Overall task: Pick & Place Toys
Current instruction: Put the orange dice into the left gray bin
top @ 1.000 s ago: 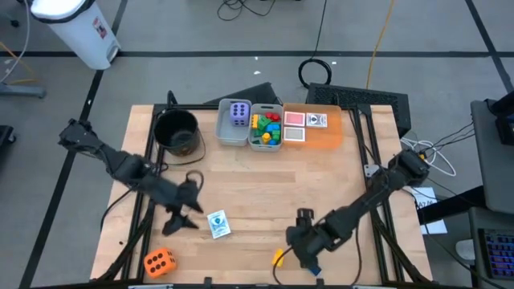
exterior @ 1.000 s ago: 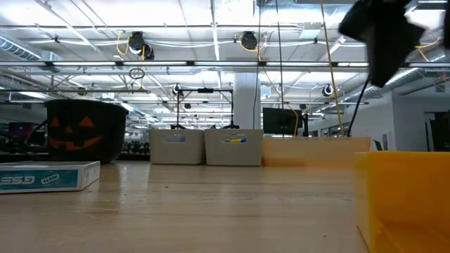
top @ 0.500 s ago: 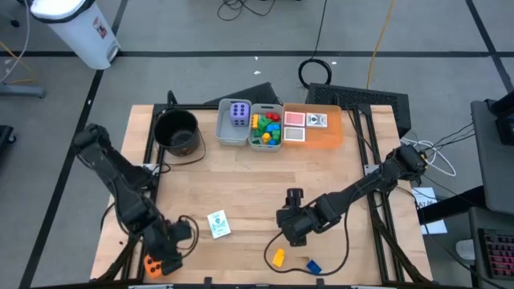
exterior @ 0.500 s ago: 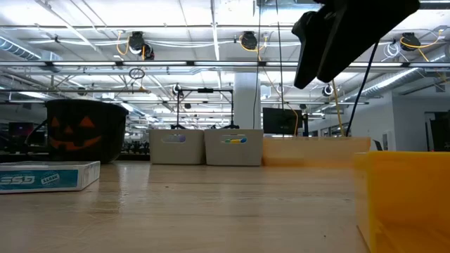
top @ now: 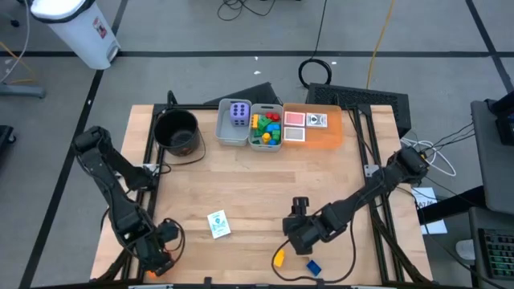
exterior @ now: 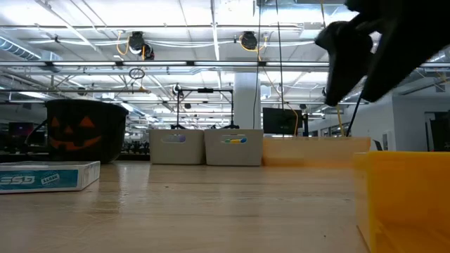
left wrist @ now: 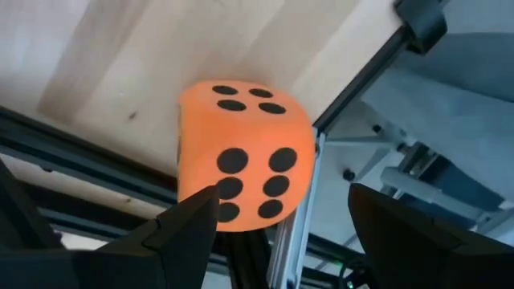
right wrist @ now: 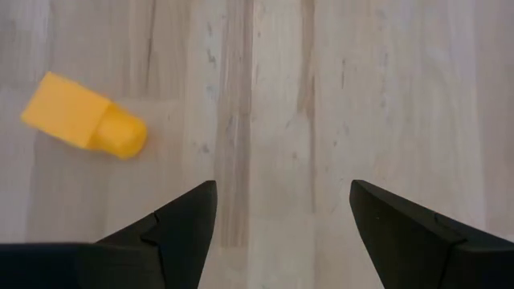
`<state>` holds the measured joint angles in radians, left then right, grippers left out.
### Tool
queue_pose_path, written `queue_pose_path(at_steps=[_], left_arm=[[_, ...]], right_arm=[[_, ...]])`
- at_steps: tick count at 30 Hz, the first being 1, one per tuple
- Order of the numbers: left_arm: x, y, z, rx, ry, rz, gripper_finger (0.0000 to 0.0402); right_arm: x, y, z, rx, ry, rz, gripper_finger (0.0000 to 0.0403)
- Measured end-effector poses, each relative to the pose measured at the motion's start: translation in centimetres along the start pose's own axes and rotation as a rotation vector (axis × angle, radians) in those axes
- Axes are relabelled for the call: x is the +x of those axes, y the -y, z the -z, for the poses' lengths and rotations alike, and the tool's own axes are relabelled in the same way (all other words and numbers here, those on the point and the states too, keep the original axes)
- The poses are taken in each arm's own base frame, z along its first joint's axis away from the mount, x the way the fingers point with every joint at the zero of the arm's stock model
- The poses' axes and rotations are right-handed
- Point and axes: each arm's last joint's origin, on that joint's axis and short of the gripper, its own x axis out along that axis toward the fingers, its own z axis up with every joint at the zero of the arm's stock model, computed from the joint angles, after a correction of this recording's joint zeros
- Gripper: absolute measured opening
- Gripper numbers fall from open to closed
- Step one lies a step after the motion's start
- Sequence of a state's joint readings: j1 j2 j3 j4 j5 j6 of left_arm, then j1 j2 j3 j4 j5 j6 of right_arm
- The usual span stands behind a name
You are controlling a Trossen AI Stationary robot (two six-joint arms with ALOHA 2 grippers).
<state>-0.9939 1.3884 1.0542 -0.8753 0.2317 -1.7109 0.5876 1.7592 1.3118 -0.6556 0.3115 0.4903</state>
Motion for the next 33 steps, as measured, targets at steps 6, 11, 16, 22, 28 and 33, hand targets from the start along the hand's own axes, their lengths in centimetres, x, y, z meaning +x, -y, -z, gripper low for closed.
queue_pose_path(at_steps=[6,11,16,22,28,33], left_arm=[[0.0,-0.1,0.4,0.032,-0.058,-0.012,0.0282],[-0.1,-0.9,0.1,0.029,-0.071,-0.093,0.0282],[-0.3,-1.1,-0.5,0.145,-0.073,-0.114,0.0282],[-0.2,-1.3,-1.0,0.273,-0.073,-0.113,0.0282],[1.2,-2.8,-1.4,0.3,-0.131,-0.166,0.0282],[0.6,-4.1,-1.3,0.307,-0.12,-0.146,0.0282]], right_arm=[[0.1,-0.6,0.9,-0.044,-0.014,-0.003,0.0274],[0.2,-0.5,0.4,-0.037,0.022,-0.016,0.0274],[0.2,-0.7,-0.5,-0.002,0.098,-0.053,0.0274],[0.1,-1.0,-1.1,0.021,0.161,-0.086,0.0274],[0.1,-1.1,-1.3,0.028,0.181,-0.096,0.0274],[0.1,-1.1,-1.3,0.032,0.181,-0.097,0.0274]])
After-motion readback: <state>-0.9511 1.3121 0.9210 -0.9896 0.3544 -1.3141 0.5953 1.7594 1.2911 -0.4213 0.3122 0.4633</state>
